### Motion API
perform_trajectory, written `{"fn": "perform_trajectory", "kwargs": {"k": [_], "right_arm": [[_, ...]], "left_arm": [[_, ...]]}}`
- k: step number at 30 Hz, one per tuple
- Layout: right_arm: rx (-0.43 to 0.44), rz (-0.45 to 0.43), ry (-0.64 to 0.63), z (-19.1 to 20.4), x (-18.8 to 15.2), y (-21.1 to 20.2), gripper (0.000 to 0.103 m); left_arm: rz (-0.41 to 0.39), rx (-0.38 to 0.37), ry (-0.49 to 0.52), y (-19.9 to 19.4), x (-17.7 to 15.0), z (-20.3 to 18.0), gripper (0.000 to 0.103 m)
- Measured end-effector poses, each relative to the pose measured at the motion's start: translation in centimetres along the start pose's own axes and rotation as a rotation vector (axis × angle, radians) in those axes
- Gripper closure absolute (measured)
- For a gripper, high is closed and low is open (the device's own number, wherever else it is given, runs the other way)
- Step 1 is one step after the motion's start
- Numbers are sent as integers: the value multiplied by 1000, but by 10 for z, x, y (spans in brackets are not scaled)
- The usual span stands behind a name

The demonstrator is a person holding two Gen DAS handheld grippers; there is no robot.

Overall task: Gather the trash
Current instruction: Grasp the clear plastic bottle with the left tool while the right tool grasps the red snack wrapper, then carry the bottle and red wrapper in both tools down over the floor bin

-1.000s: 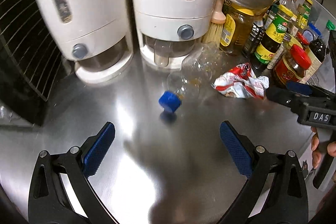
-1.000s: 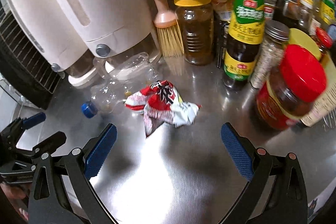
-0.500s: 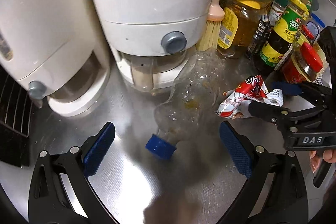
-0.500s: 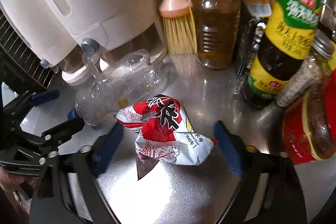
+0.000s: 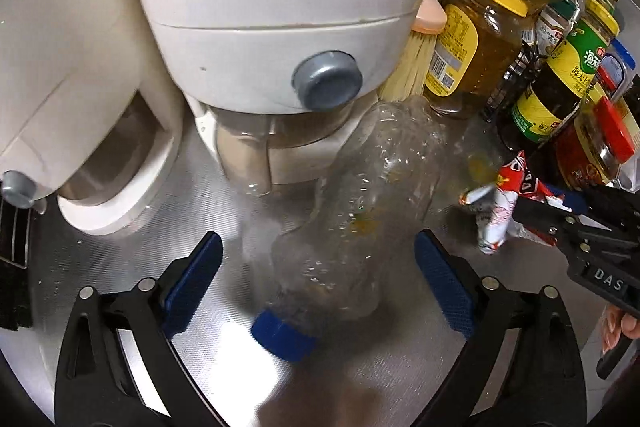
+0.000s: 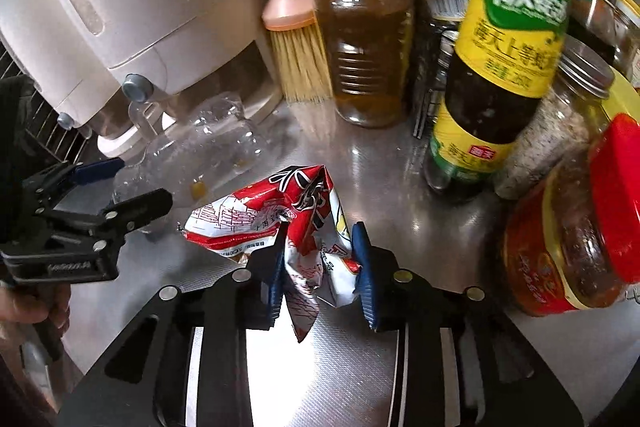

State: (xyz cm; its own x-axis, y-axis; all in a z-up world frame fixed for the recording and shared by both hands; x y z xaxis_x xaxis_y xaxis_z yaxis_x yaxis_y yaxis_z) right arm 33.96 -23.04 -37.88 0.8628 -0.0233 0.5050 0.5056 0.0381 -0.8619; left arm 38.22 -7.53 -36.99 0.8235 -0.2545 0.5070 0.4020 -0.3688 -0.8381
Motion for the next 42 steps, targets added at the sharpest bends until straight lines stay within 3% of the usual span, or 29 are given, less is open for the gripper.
{"fn": "perform_trajectory", "kwargs": {"k": [5,8,13,14,26,42], "right_arm": [[12,7,27,-8,-2,-2,72],[7,9,29,-10,-3,-2,72],[-4,17,49,-14,-5,-4,72],[-5,19,48,-15,-6,-5,72],[-1,18,47,-15,-24,-21,73],[27,-31,21,11,-73,-81,74]], "left_arm": [[28,0,18,11,-1,-6,13],[45,-33,21,20,-2,-12,28],[46,-53,38,26,-1,-22,36],[49,-61,39,26,-4,-24,48],[18,-63,43,7,-16,-36,48],[-10,-3,-14,-80,-92,-47,48]]}}
Point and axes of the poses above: each gripper's, at about its wrist camera, not at the fingertips, and y roughly the way its jaws point, z to its left, x to its top, the point moved 10 cm from there along y, roughly the way its jaws point, and after that the axes turned 10 degrees about -x, right-handed, at the moved point
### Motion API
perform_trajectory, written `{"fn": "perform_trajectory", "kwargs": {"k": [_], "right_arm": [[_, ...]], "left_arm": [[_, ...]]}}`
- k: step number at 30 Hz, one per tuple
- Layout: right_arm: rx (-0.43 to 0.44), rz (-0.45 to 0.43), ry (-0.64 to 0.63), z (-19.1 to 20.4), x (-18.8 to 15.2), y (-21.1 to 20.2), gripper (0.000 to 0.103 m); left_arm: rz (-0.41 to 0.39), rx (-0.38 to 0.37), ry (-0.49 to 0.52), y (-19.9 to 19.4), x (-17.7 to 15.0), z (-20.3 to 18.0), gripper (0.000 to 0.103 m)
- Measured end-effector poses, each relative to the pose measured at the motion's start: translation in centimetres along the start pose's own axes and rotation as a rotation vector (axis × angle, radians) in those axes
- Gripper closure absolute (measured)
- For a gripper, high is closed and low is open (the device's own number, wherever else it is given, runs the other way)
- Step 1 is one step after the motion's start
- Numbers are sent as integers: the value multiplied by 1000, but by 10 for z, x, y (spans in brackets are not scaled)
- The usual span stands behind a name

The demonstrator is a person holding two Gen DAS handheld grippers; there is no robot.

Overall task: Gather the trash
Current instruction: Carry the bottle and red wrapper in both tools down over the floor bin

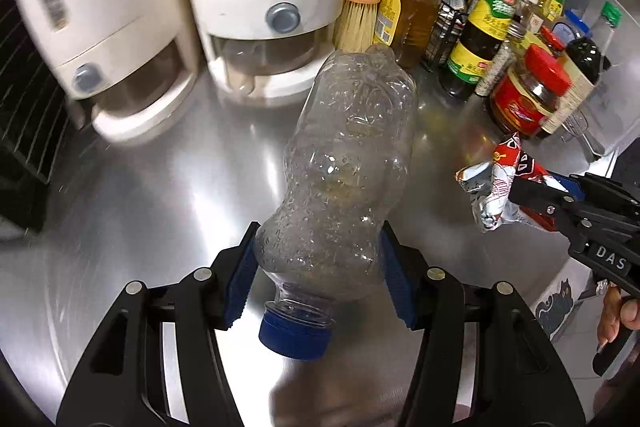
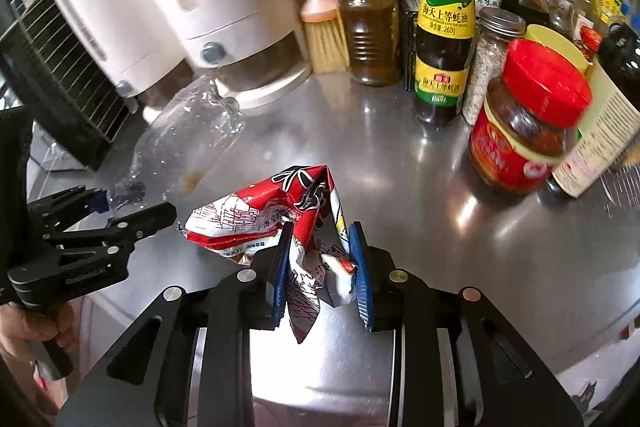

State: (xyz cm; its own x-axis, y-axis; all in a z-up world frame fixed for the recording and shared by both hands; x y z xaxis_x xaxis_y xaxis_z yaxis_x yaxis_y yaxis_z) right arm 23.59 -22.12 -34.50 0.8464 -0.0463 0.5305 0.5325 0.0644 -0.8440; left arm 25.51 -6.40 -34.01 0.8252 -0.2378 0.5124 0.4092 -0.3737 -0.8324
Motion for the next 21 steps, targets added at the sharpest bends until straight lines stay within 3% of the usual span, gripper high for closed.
{"fn": "perform_trajectory", "kwargs": {"k": [13,21], "right_arm": [[52,-5,-45,28,-71,-55,74],[93,34,-30,34,-119,-68,74]], "left_arm": [[-57,22,-33,-74,-82,-17,48],[-47,18,-73,-94,-146,-25,48]]}}
Point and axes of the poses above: each gripper's, at about its wrist camera, not at the fingertips, and y roughly the way its jaws point, z to its left, x to its top, the point moved 10 cm from there along y, roughly the way its jaws point, and after that the axes turned 10 degrees about -x, right-handed, at the moved point
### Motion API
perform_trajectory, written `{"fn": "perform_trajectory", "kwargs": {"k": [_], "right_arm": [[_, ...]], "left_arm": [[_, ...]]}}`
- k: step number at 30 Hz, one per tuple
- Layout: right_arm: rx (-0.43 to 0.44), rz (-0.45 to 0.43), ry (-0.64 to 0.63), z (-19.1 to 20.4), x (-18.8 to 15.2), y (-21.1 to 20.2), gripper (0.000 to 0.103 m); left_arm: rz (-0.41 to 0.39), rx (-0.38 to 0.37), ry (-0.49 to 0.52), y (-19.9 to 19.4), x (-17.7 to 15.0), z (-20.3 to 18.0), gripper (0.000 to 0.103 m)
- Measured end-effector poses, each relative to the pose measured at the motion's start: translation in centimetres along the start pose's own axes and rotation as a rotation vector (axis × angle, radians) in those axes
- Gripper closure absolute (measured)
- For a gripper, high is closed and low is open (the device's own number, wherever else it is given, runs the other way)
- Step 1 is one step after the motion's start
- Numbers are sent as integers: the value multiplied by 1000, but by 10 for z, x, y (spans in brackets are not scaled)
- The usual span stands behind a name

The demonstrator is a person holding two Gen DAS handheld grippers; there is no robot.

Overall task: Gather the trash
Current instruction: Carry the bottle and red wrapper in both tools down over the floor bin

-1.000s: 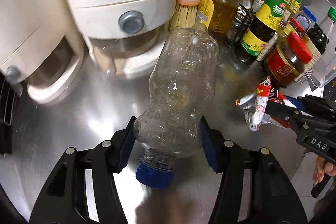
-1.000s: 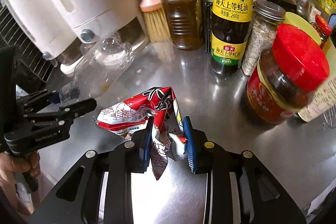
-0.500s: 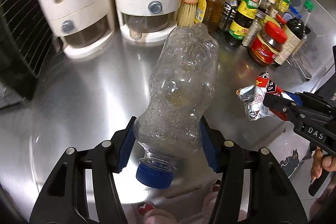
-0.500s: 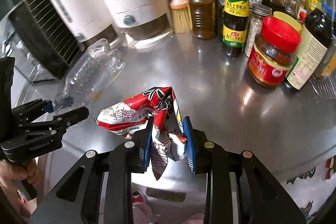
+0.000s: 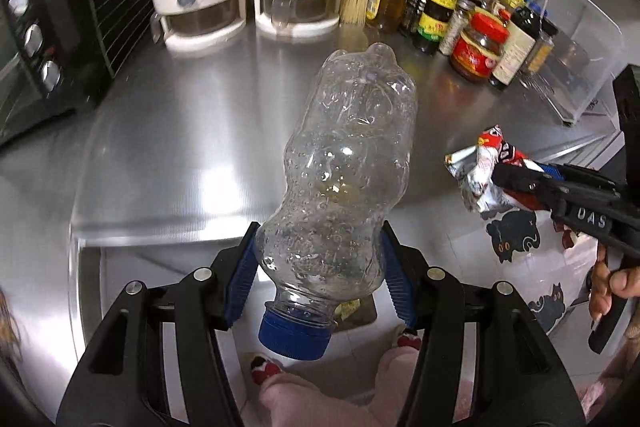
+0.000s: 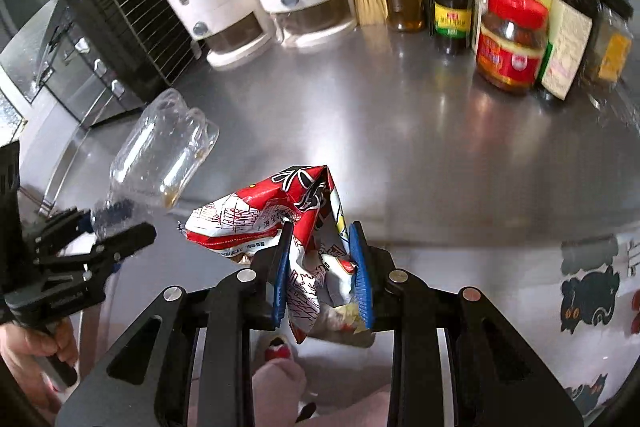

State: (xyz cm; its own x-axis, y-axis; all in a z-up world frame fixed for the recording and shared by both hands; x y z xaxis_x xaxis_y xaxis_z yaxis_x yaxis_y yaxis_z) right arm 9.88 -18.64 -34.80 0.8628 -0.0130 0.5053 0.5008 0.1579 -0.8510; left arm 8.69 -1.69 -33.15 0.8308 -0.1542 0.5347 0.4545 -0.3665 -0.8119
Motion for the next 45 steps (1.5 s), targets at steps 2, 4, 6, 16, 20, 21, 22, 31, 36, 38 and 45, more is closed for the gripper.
{"fn": "perform_trajectory", "kwargs": {"k": [2,4,6,16,20,21,22,31,36,38,45], "right_arm": [[8,17,4,2,-13,1,74],[8,39,5,4,-27,3,74],[10,72,11,4,-42,10,74],[-34,210,14,2,-103,61,74],[-57,248,46,-5,-122,87,74],[-59,257,59,-7,-127,95,74],[-63,266,69,-9,-133,103,74],[-95,341,144,-22,-163,165,74],[-100,359,146,-14,-169,194,74],[-102,357,138,-11,-171,201,73],[-132,385,178,-18,-175,228,71]], "left_arm": [[9,-12,-8,-3,-17,-2,48],[20,-10,0,-5,-34,-5,48],[32,-15,0,-4,-47,-5,48],[167,-44,-60,45,-112,7,48],[221,-56,-92,77,-135,14,48],[230,-57,-102,85,-140,15,48],[236,-56,-107,94,-144,17,48],[306,-41,-152,170,-176,28,48],[337,-28,-180,209,-186,37,48],[343,-29,-172,218,-189,38,48],[370,-29,-171,244,-192,42,48]]}}
Point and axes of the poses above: each gripper's, at about its wrist camera, not at the fingertips, and y roughly the way its jaws point, z to its left, x to its top, the point moved 10 cm from there along y, roughly the way its jaws point, and after that the axes turned 10 degrees about -x, right-handed, at the moved point
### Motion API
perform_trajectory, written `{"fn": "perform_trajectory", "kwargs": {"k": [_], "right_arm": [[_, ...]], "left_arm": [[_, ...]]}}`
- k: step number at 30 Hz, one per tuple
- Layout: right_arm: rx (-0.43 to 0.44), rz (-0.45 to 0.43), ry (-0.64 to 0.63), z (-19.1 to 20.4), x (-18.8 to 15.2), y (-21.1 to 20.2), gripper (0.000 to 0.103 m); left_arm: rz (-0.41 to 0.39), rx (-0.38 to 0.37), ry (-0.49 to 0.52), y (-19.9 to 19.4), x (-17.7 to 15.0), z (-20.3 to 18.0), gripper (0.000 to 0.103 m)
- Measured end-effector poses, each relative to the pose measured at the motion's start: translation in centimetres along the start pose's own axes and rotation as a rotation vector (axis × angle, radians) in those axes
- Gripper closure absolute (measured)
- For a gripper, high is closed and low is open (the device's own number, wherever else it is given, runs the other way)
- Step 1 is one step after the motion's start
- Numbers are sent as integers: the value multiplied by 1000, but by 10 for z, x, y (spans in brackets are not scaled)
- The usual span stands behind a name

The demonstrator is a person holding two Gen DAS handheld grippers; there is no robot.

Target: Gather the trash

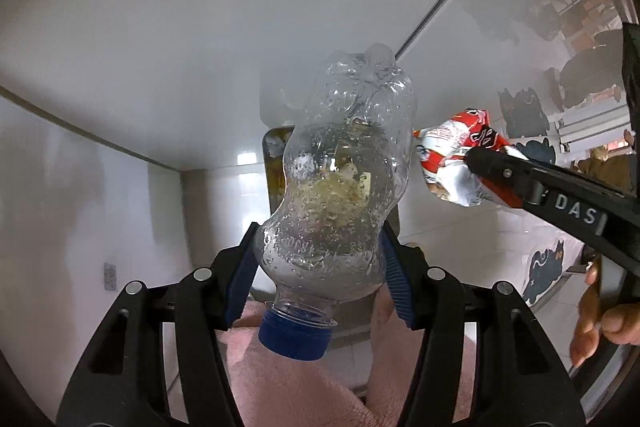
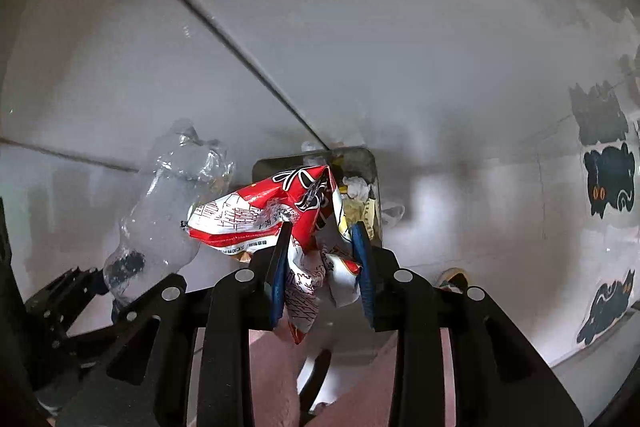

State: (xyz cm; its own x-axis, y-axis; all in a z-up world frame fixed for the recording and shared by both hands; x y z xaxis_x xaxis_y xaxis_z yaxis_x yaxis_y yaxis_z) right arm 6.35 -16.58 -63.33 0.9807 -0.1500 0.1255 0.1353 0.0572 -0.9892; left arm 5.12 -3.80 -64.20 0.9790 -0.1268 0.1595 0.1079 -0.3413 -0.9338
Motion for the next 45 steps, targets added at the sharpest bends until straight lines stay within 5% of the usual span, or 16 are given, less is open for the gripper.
{"fn": "perform_trajectory", "kwargs": {"k": [9,16,28,34,45], "right_arm": [[-12,64,11,-5,4,24,66],[1,63,37,-8,10,19,45],[-4,13,51,-8,24,-1,15],[-4,-26,53,-6,29,-20,9],[-27,-152,-19,-11,41,-104,3]], "left_arm": [[38,-1,-22,10,5,5,48],[43,-8,-13,8,10,5,47],[0,14,10,-10,19,2,20],[-39,28,30,-34,23,0,10],[-133,12,65,-118,34,-13,8]]}}
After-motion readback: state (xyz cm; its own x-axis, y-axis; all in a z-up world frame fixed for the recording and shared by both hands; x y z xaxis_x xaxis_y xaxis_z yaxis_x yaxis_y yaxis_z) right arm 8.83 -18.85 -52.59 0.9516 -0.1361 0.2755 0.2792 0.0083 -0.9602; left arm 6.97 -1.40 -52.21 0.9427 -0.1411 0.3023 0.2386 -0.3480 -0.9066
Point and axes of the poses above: each gripper's, at about its wrist camera, not at the fingertips, and y roughly the way its jaws point, z to its left, x to its top, the point moved 10 cm from there along y, roughly the way its jaws point, and after that the axes turned 10 degrees about -x, right-handed, at the moved point
